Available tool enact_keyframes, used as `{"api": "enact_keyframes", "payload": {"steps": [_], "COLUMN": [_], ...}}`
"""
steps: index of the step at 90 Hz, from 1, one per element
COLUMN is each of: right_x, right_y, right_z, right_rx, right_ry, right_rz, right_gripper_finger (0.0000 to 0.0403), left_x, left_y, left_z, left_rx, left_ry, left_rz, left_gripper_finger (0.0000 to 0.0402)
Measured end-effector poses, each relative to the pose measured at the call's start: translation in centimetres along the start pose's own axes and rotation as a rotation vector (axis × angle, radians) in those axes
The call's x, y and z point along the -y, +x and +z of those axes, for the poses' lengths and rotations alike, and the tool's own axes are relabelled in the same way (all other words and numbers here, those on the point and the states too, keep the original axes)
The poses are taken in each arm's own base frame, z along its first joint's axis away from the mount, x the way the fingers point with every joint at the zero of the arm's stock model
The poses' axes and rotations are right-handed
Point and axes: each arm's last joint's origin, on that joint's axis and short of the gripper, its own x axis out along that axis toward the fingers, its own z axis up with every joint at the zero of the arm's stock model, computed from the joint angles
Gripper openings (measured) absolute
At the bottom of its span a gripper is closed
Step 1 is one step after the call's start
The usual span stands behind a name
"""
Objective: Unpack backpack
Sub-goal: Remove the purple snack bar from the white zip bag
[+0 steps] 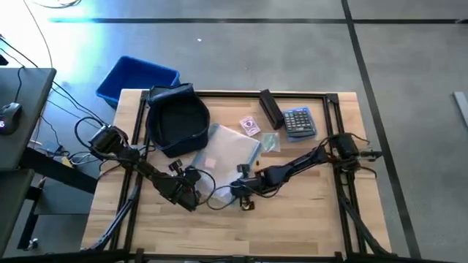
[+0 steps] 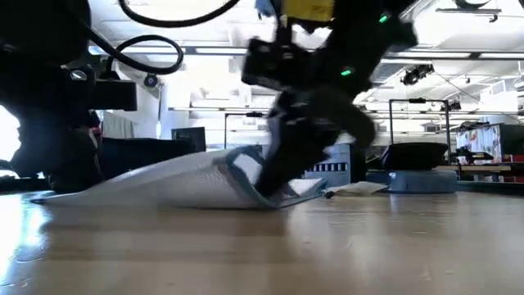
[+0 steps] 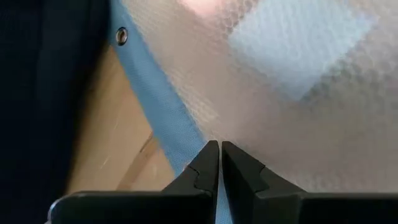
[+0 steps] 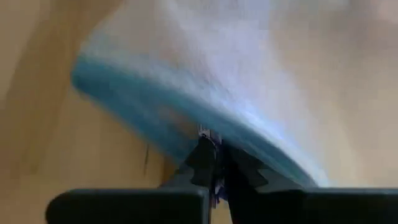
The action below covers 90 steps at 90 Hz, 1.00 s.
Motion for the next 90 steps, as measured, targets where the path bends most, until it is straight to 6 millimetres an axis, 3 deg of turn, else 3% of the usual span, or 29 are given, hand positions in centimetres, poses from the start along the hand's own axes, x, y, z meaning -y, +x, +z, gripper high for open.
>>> {"api": "enact_keyframes", "payload": {"steps": [13,32,41,49,64,75,84,90], "right_x": [-0.8,-3.1,-3.8,-3.8,-2.2,0.0,2.2,3.7], "right_y": [-2.2,-5.1,-6.8,-8.9,-13.2,-15.9,-16.7,-16.2], "right_z": [-0.9,-3.7,-4.9,-5.1,-4.5,-4.3,-4.2,-4.2], "right_rx": [-0.11,-0.388,-0.494,-0.471,-0.287,-0.154,-0.112,-0.118], "right_ry": [-0.021,-0.01,0.015,0.043,0.141,0.267,0.382,0.446], "right_rz": [0.027,0.009,-0.061,-0.184,-0.395,-0.577,-0.669,-0.696], "right_gripper_finger": [0.0003,0.0003,0.0002,0.0001,0.0,0.0,0.0,0.0], "left_x": [0.0,0.0,-0.1,-0.1,0.0,0.0,0.1,0.2], "left_y": [0.0,0.0,0.0,0.0,0.0,0.0,0.0,0.0], "left_z": [0.0,0.0,0.1,0.2,0.3,0.3,0.4,0.5], "left_rx": [0.002,0.013,0.036,0.065,0.078,0.081,0.099,0.116], "left_ry": [0.001,0.0,-0.006,-0.02,-0.028,-0.031,-0.035,-0.043], "left_rz": [0.002,0.008,0.019,0.029,0.025,0.022,0.025,0.024], "left_gripper_finger": [0.0,0.0,0.0,0.0,0.0,0.0,0.0,0.0]}}
